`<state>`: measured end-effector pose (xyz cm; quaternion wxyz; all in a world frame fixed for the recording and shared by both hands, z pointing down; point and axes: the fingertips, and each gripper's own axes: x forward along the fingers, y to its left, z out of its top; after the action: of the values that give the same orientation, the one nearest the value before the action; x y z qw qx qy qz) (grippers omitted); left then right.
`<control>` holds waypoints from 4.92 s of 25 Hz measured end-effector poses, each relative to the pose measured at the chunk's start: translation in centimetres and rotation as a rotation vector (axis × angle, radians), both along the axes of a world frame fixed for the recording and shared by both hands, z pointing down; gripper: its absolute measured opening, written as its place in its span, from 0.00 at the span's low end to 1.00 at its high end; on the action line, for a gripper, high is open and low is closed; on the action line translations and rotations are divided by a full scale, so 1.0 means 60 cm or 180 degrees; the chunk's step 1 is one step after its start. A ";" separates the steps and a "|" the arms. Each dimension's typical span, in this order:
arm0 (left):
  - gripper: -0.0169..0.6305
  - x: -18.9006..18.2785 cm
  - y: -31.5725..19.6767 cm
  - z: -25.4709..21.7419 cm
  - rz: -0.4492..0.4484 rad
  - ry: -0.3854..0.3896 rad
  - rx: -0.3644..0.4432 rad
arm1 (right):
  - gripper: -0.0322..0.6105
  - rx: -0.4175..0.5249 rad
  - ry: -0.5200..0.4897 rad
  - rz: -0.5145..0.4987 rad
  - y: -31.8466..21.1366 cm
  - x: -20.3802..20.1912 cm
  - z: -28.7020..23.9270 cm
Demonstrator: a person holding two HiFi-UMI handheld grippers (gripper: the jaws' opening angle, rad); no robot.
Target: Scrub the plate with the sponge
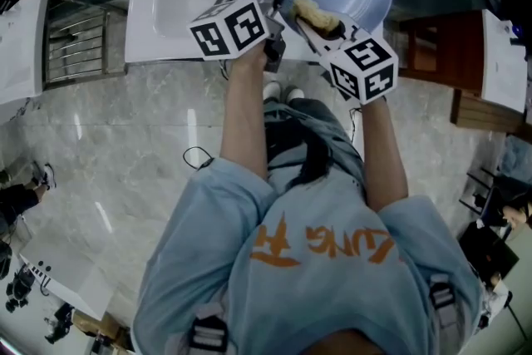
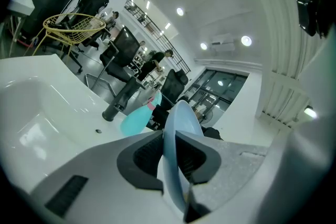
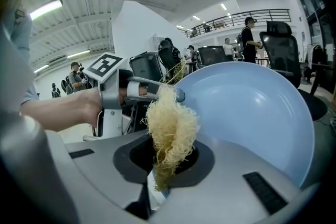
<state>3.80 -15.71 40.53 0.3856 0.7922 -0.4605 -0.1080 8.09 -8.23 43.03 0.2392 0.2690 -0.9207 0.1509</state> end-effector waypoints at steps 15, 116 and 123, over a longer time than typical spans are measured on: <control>0.09 0.074 0.010 -0.042 -0.0139 -0.0122 0.0083 | 0.10 -0.0060 0.0379 0.0158 0.010 0.217 0.008; 0.09 -0.781 -0.211 0.224 -0.1211 0.0092 -0.1128 | 0.10 0.0000 -0.0043 0.0590 -0.352 -0.473 0.103; 0.09 -0.788 -0.222 0.260 -0.1095 -0.0291 -0.1224 | 0.10 0.0000 0.0055 0.0646 -0.347 -0.464 0.109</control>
<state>-43.46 -29.06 56.15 0.4839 0.6184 -0.6175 -0.0466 -19.72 -29.07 49.57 0.2306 0.3622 -0.8866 0.1721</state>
